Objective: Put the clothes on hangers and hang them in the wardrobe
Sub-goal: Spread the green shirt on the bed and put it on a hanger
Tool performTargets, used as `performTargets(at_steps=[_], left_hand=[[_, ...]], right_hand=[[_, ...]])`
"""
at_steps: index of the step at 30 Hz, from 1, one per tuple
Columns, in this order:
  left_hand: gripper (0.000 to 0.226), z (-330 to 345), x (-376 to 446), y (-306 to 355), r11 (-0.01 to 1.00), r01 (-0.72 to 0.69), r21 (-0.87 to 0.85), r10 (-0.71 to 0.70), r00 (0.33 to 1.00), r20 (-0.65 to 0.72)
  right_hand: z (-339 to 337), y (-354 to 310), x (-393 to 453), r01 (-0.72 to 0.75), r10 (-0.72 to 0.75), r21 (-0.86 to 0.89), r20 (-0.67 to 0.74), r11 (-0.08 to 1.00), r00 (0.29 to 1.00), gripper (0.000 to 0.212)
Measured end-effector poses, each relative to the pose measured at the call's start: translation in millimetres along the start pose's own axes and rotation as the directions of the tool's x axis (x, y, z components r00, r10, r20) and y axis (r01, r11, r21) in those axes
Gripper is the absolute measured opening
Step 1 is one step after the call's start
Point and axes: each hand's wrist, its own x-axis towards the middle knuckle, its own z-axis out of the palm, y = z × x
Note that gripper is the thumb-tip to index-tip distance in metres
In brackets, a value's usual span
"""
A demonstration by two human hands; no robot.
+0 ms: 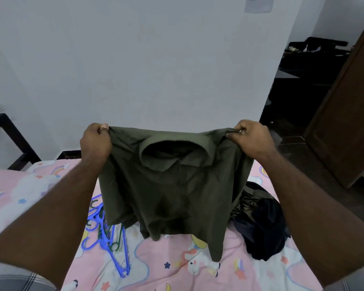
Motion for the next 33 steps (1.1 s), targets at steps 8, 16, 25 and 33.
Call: performTargets(at_steps=[8, 16, 25, 33], left_hand=[[0.023, -29, -4, 24, 0.914, 0.319, -0.252, -0.227, 0.915, 0.333], [0.011, -33, 5, 23, 0.857, 0.497, -0.136, -0.354, 0.760, 0.545], [0.038, 55, 31, -36, 0.994, 0.072, 0.082, -0.095, 0.941, 0.326], [0.025, 162, 43, -90, 0.916, 0.038, 0.400, -0.122, 0.975, 0.188]], right_hand=[[-14, -4, -14, -0.059, 0.064, 0.105, -0.043, 0.993, 0.997, 0.022], [-18, -5, -4, -0.104, 0.107, 0.077, -0.034, 0.992, 0.994, 0.021], [47, 43, 25, -0.167, 0.177, -0.141, 0.058, 0.976, 0.982, 0.022], [145, 118, 66, -0.258, 0.280, -0.274, 0.044, 0.926, 0.959, 0.025]])
